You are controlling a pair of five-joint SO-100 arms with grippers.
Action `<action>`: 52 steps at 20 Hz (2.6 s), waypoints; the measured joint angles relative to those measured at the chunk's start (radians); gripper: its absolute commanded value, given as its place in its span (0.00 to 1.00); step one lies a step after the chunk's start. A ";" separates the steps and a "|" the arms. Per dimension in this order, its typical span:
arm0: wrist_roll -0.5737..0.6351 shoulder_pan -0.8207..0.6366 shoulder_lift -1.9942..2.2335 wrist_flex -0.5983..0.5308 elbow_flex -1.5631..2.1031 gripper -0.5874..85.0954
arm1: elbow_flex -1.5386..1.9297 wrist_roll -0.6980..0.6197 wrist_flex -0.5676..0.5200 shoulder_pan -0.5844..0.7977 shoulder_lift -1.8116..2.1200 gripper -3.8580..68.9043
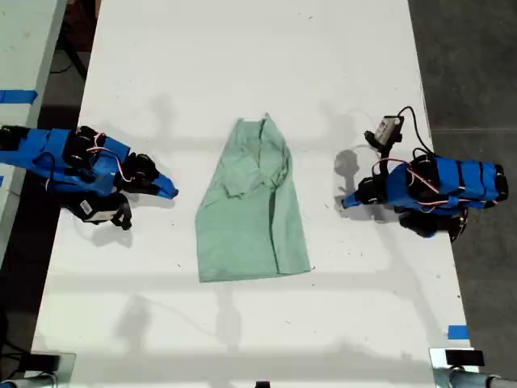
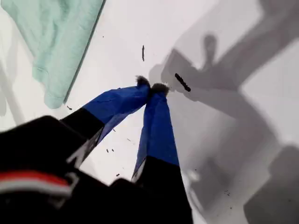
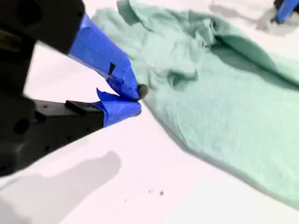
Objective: Fold t shirt
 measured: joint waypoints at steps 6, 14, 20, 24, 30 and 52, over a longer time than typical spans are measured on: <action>-0.147 0.245 -1.135 0.291 -0.839 0.02 | 0.000 -0.002 0.000 0.000 0.000 0.08; -0.202 0.311 -1.572 0.469 -1.347 0.23 | 0.000 -0.003 0.000 0.000 0.000 0.08; -0.181 0.272 -1.786 0.471 -1.471 0.25 | 0.000 -0.003 0.000 0.000 0.000 0.08; -0.179 0.256 -1.902 0.471 -1.601 0.01 | 0.000 -0.003 0.000 0.000 0.000 0.08; -0.172 0.236 -1.956 0.503 -1.643 0.00 | 0.000 -0.003 0.000 0.000 0.000 0.08; 0.244 0.118 -1.855 0.351 -1.945 0.00 | 0.000 -0.015 0.000 0.000 0.000 0.08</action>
